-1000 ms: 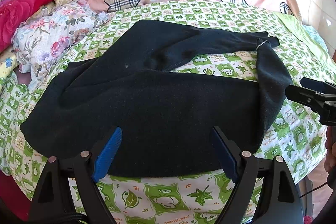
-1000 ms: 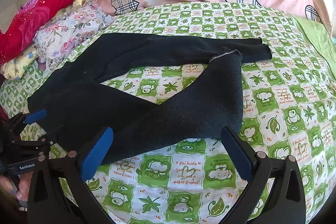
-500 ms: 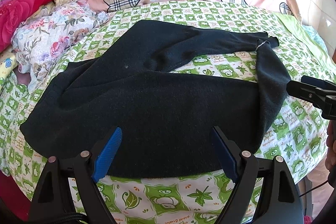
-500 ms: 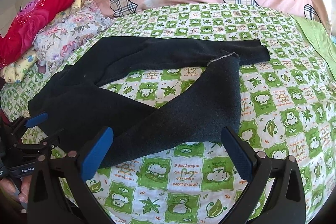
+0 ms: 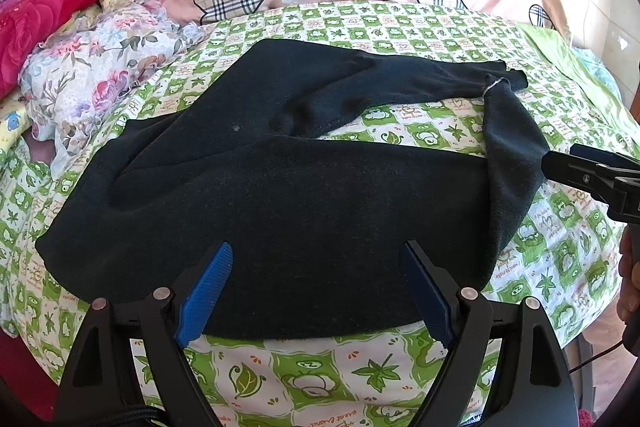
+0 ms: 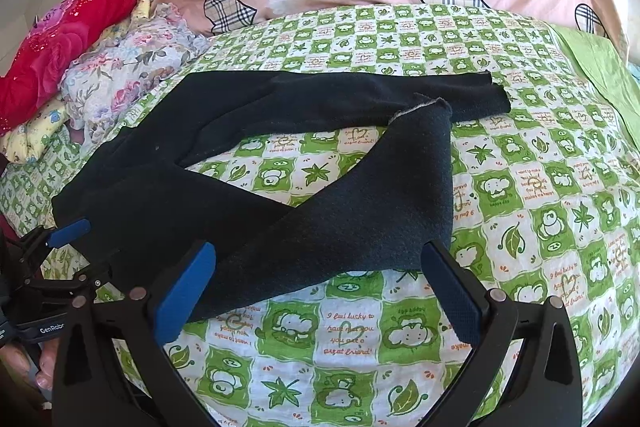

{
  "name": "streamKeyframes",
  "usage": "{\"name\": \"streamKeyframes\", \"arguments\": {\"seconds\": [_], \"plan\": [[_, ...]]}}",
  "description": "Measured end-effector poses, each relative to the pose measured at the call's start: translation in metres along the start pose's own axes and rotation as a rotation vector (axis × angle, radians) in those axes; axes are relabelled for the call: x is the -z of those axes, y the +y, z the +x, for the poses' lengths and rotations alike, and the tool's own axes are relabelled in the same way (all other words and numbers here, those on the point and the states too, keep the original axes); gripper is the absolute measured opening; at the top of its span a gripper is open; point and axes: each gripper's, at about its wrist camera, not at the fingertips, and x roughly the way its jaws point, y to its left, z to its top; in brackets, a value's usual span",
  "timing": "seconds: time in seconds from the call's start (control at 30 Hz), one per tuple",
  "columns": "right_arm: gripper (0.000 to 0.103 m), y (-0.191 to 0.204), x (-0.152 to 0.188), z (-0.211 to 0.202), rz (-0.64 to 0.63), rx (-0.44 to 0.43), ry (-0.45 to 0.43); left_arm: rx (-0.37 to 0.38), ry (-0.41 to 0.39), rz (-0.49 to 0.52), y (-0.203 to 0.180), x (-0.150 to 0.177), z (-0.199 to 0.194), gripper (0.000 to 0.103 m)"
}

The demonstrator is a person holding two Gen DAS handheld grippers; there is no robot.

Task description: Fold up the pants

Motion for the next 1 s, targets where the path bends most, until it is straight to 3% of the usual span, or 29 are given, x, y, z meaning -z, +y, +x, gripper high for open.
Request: {"name": "streamKeyframes", "arguments": {"seconds": [1.0], "plan": [[0.102, -0.0091, -0.0003, 0.0017, 0.024, 0.005, 0.002, 0.044, 0.003, 0.01, -0.0045, -0.0017, -0.002, 0.086]]}}
